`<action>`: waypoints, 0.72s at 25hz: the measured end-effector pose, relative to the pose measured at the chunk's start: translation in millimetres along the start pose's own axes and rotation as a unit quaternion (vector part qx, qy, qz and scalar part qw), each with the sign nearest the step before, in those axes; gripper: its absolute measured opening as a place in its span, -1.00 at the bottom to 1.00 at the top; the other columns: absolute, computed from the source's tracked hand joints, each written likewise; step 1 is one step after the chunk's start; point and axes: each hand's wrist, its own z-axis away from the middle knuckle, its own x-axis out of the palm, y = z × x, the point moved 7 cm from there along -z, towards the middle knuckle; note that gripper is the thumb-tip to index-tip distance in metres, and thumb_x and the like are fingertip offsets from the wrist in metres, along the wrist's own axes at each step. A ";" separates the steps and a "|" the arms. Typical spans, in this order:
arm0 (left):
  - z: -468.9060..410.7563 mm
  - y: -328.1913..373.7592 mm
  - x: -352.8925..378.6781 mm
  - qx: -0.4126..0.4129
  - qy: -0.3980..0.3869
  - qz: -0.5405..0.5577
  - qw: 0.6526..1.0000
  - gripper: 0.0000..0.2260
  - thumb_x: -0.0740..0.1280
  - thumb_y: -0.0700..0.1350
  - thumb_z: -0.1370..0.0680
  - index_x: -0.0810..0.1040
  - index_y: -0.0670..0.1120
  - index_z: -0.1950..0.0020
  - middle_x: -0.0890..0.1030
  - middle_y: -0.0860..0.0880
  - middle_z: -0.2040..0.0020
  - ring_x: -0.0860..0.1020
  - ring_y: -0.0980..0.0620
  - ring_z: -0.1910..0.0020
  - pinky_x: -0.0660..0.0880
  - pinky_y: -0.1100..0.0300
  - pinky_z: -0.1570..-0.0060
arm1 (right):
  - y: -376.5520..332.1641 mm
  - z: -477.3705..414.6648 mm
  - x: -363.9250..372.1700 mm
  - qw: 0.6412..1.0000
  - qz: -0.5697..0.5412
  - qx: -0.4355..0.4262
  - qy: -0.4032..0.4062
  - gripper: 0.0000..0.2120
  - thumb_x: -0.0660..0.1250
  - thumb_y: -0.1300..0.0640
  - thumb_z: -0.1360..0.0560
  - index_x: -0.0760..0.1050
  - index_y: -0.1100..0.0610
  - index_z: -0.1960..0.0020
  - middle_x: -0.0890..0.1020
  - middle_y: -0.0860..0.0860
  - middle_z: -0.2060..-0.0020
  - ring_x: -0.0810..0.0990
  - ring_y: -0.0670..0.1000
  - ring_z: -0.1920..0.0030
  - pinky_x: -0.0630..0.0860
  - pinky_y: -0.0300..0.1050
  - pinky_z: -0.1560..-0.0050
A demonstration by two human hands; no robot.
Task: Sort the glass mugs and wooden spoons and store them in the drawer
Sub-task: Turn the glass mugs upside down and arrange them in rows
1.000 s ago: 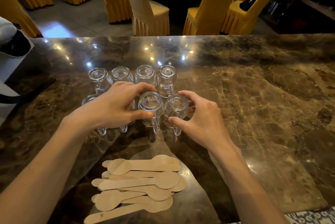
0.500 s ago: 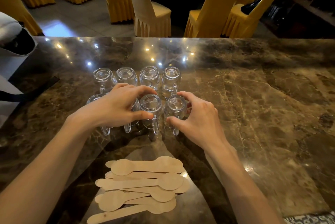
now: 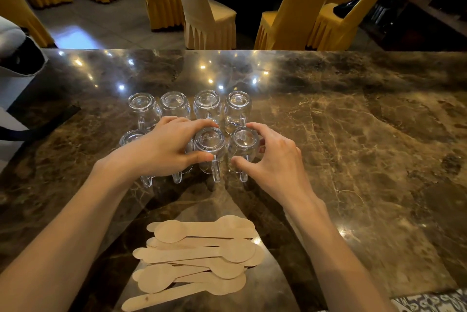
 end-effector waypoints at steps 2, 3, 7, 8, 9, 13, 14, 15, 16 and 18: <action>1.1 -0.3 0.7 0.002 0.006 -0.015 1.000 -0.41 0.24 0.18 -0.49 0.18 0.06 -0.48 0.45 0.05 -0.35 0.30 0.09 -0.37 -0.03 0.17 -0.38 | 0.5 0.2 1.7 1.000 0.001 0.000 0.004 -0.38 0.48 -0.05 -0.34 0.38 0.02 -0.34 0.59 -0.06 -0.15 0.56 -0.05 -0.09 0.49 -0.09 -0.14; 1.1 -0.2 0.7 0.004 0.008 -0.021 1.000 -0.40 0.23 0.18 -0.49 0.17 0.06 -0.49 0.42 0.07 -0.37 0.28 0.10 -0.39 -0.04 0.16 -0.39 | 1.2 0.5 2.0 1.000 0.002 0.001 0.009 -0.38 0.49 -0.05 -0.34 0.38 0.02 -0.35 0.59 -0.05 -0.14 0.56 -0.05 -0.08 0.47 -0.10 -0.12; -0.5 1.6 0.9 0.008 0.017 -0.029 0.999 -0.39 0.24 0.17 -0.50 0.15 0.07 -0.50 0.35 0.10 -0.43 0.24 0.11 -0.43 -0.04 0.13 -0.40 | 4.4 -0.3 3.0 1.000 -0.001 0.004 0.009 -0.37 0.49 -0.05 -0.34 0.37 -0.01 -0.35 0.58 -0.07 -0.15 0.55 -0.07 -0.09 0.44 -0.15 -0.10; 0.6 1.7 -0.6 0.006 0.026 -0.026 0.999 -0.38 0.25 0.17 -0.49 0.14 0.07 -0.50 0.33 0.11 -0.44 0.22 0.11 -0.44 -0.04 0.12 -0.40 | 4.2 -1.9 3.7 1.000 -0.001 0.000 0.002 -0.36 0.49 -0.06 -0.34 0.36 0.00 -0.36 0.57 -0.06 -0.16 0.55 -0.07 -0.10 0.45 -0.15 -0.11; 2.8 2.8 -3.0 0.006 0.042 -0.020 0.999 -0.37 0.25 0.18 -0.48 0.14 0.07 -0.50 0.31 0.11 -0.45 0.21 0.12 -0.44 -0.04 0.12 -0.41 | 3.8 -3.6 3.6 1.000 0.000 -0.004 -0.005 -0.34 0.49 -0.08 -0.34 0.35 0.00 -0.37 0.57 -0.05 -0.18 0.55 -0.07 -0.10 0.45 -0.14 -0.12; 29.1 16.3 -21.2 0.042 0.209 0.044 0.976 -0.48 0.28 0.15 -0.50 0.35 0.00 -0.42 0.41 0.09 -0.35 0.31 0.16 -0.35 0.13 0.18 -0.37 | 0.8 0.0 -6.5 1.000 -0.007 -0.002 0.010 -0.28 0.46 -0.15 -0.35 0.30 0.03 -0.42 0.52 -0.06 -0.27 0.50 -0.13 -0.15 0.43 -0.14 -0.18; 39.9 18.1 -23.7 0.048 0.257 0.054 0.964 -0.56 0.30 0.09 -0.53 0.42 -0.03 -0.37 0.45 0.09 -0.30 0.36 0.16 -0.31 0.17 0.23 -0.35 | -1.1 4.7 -11.0 0.999 -0.021 -0.001 0.032 -0.32 0.45 -0.14 -0.36 0.33 0.03 -0.40 0.52 -0.06 -0.26 0.49 -0.14 -0.17 0.45 -0.16 -0.19; 51.6 18.1 -23.1 0.047 0.292 0.059 0.953 -0.62 0.31 0.02 -0.53 0.48 -0.05 -0.32 0.48 0.09 -0.27 0.39 0.17 -0.28 0.20 0.28 -0.34 | -4.2 11.5 -15.9 0.997 -0.045 -0.002 0.059 -0.39 0.45 -0.11 -0.38 0.38 0.04 -0.36 0.55 -0.07 -0.22 0.50 -0.16 -0.16 0.47 -0.19 -0.19; 62.4 16.7 -19.8 0.039 0.313 0.058 0.947 -0.67 0.32 -0.02 -0.53 0.51 -0.08 -0.28 0.50 0.08 -0.24 0.41 0.18 -0.26 0.21 0.32 -0.33 | -7.7 19.2 -20.9 0.993 -0.078 -0.002 0.088 -0.47 0.44 -0.08 -0.39 0.43 0.04 -0.31 0.57 -0.10 -0.17 0.51 -0.19 -0.13 0.50 -0.22 -0.15; 82.5 11.3 -9.0 0.017 0.321 0.051 0.946 -0.70 0.30 -0.04 -0.54 0.54 -0.09 -0.24 0.52 0.06 -0.22 0.42 0.17 -0.24 0.22 0.31 -0.32 | -14.6 36.0 -29.4 0.980 -0.142 0.001 0.140 -0.62 0.44 -0.02 -0.42 0.51 0.03 -0.20 0.60 -0.15 -0.07 0.54 -0.22 -0.06 0.52 -0.25 -0.07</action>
